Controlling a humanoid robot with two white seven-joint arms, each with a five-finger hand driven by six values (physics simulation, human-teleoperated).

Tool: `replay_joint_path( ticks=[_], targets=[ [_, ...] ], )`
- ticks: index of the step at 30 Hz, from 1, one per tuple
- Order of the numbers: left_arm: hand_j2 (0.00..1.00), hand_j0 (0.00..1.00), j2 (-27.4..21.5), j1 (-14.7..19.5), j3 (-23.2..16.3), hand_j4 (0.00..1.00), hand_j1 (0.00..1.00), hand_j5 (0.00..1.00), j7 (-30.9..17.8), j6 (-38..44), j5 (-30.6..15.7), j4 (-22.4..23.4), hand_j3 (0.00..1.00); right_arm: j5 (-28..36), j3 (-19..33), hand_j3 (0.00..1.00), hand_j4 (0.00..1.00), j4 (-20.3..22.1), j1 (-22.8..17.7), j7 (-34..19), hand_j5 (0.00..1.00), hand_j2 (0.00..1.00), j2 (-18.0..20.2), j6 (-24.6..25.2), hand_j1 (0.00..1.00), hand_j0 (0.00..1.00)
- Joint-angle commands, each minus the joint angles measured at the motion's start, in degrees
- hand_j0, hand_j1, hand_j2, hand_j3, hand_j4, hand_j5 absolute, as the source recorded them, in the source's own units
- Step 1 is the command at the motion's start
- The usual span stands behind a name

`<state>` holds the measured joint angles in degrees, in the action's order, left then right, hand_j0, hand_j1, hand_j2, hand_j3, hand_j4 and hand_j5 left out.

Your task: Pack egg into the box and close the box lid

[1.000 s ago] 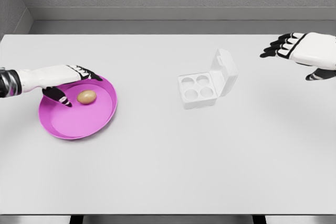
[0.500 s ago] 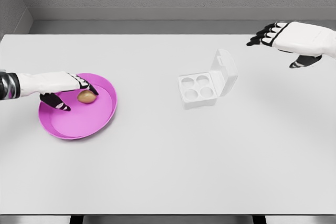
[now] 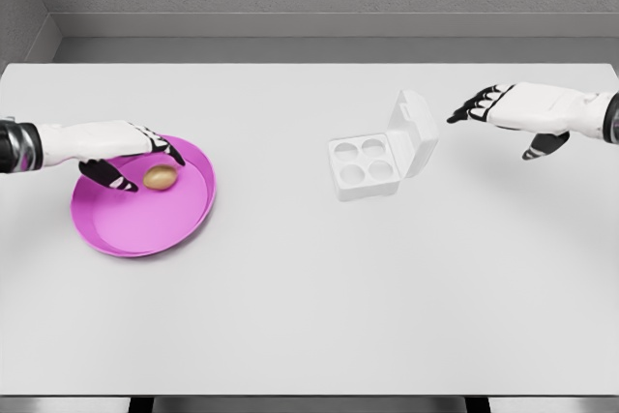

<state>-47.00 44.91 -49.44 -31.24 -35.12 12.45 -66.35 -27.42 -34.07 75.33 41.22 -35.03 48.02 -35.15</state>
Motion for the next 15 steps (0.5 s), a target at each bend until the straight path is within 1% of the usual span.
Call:
replay_joint_path(
  ticks=[1, 3, 4, 7, 8, 15],
  targets=[
    [0.80, 0.80, 1.2, 0.0, 0.1, 0.80, 0.80, 0.80, 0.0, 0.1, -0.2, 0.2, 0.80, 0.1, -0.1, 1.00, 1.00, -0.6, 0.0, 0.0, 1.00, 1.00, -0.2, 0.2, 1.00, 1.00],
    [0.79, 0.79, 1.6, 0.0, 0.1, 0.79, 0.79, 0.79, -0.1, 0.1, 0.1, 0.3, 0.79, 0.0, -0.5, 1.00, 1.00, -1.5, 0.3, 0.0, 1.00, 1.00, -0.5, 0.2, 1.00, 1.00],
    [0.77, 0.77, 1.8, 0.0, 0.1, 0.77, 0.77, 0.77, -0.1, 0.1, 0.2, 0.3, 0.77, 0.0, -0.6, 1.00, 1.00, -2.0, 0.6, 0.0, 1.00, 1.00, -0.9, 0.2, 1.00, 1.00],
    [0.73, 0.73, 1.9, -0.1, -0.4, 0.73, 0.73, 0.73, -0.2, 0.1, 0.5, 0.4, 0.73, -0.4, -1.5, 1.00, 1.00, -3.3, 1.6, 0.0, 1.00, 1.00, -1.9, 0.2, 1.00, 1.00],
    [0.73, 0.73, 1.9, -0.1, -0.4, 0.73, 0.73, 0.73, -0.2, 0.1, 0.5, 0.4, 0.73, -0.4, -1.5, 1.00, 1.00, -4.0, 1.7, 0.0, 1.00, 1.00, -2.1, 0.2, 1.00, 1.00],
    [0.73, 0.73, 1.8, -0.3, -0.4, 0.73, 0.73, 0.73, -0.2, 0.1, 0.5, 0.3, 0.73, -0.4, -2.0, 1.00, 1.00, -4.8, 2.1, 0.0, 1.00, 1.00, -2.5, 0.2, 1.00, 1.00]
  ],
)
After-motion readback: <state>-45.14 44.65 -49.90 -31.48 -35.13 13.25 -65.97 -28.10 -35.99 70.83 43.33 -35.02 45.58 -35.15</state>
